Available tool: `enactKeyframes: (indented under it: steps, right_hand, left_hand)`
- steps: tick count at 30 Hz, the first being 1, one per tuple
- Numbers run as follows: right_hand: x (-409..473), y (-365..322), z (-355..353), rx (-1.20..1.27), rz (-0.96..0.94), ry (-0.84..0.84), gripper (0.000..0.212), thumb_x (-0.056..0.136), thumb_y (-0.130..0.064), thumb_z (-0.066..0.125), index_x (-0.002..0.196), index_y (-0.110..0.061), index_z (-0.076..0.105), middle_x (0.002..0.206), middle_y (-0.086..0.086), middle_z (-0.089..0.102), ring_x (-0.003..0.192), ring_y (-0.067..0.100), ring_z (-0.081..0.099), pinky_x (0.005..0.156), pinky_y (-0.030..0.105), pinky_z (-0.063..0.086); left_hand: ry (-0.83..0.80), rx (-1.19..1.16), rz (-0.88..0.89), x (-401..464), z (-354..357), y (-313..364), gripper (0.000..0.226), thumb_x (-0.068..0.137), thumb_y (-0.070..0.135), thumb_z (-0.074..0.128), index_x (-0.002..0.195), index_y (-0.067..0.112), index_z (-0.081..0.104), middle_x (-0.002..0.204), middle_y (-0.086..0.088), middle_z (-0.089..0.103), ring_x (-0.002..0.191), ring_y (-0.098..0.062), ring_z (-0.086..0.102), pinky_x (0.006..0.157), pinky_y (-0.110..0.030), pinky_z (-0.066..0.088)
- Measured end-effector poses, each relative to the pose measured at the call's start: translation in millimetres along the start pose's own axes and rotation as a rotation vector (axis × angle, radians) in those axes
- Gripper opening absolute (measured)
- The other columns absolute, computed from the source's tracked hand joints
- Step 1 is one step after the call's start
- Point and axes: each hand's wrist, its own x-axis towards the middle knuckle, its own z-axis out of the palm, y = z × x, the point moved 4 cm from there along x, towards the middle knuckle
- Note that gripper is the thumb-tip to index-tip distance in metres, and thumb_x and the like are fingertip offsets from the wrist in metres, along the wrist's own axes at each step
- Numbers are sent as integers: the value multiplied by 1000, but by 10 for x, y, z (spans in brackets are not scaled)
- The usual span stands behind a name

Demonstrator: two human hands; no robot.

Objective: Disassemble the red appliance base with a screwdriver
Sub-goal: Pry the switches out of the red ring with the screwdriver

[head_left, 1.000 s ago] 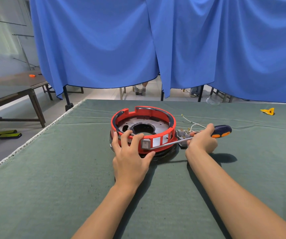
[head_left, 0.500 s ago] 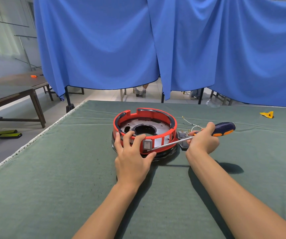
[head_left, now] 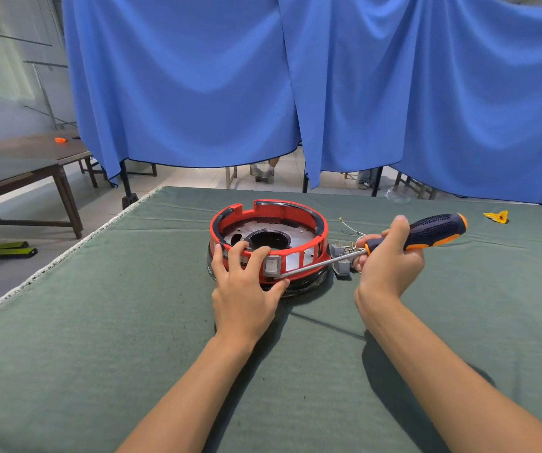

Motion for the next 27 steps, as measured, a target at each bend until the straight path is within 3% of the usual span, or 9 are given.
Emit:
enactKeyframes:
  steps: [3, 7, 10, 15, 23, 27]
  right_hand:
    - [-31, -39, -2, 8, -37, -63, 34, 94, -28, 50, 64, -14, 43, 44, 1, 58, 30, 12, 33, 34, 17, 29]
    - [44, 18, -61, -19, 12, -62, 30, 92, -25, 51, 66, -13, 44, 45, 2, 60, 29, 12, 33, 34, 17, 28]
    - [154, 132, -143, -45, 90, -23, 25, 88, -20, 54, 67, -12, 45, 49, 4, 62, 29, 12, 34, 33, 17, 30]
    - [233, 315, -293, -112, 205, 44, 21, 85, -23, 56, 68, -11, 52, 52, 1, 66, 28, 10, 38, 32, 17, 37]
    - [133, 138, -288, -12, 102, -47, 22, 87, -19, 56, 68, -10, 53, 55, 3, 68, 28, 14, 39, 33, 19, 39]
    - [36, -76, -256, 21, -34, -156, 31, 88, -17, 57, 57, -16, 56, 56, 5, 67, 29, 17, 41, 35, 22, 38]
  left_hand:
    - [22, 2, 13, 5, -3, -9, 55, 75, 47, 71, 125, 35, 51, 139, 3, 38, 140, -30, 15, 83, -57, 50]
    - [35, 50, 68, 5, 3, 18, 53, 76, 44, 72, 124, 28, 57, 139, -6, 43, 137, -37, 22, 106, -56, 30]
    - [94, 154, 178, -3, -17, 70, 52, 72, 37, 78, 119, 20, 63, 126, -12, 53, 123, -35, 41, 98, -52, 37]
    - [140, 128, 297, -22, -40, 120, 47, 69, 23, 82, 113, 17, 67, 113, -9, 61, 111, -35, 52, 83, -44, 49]
    - [144, 89, 325, -30, -78, 125, 41, 72, 20, 80, 112, 16, 69, 115, -8, 66, 116, -35, 55, 90, -44, 50]
    - [97, 117, 338, -44, -44, 156, 48, 68, 18, 82, 114, 14, 67, 119, -10, 64, 121, -38, 52, 95, -46, 46]
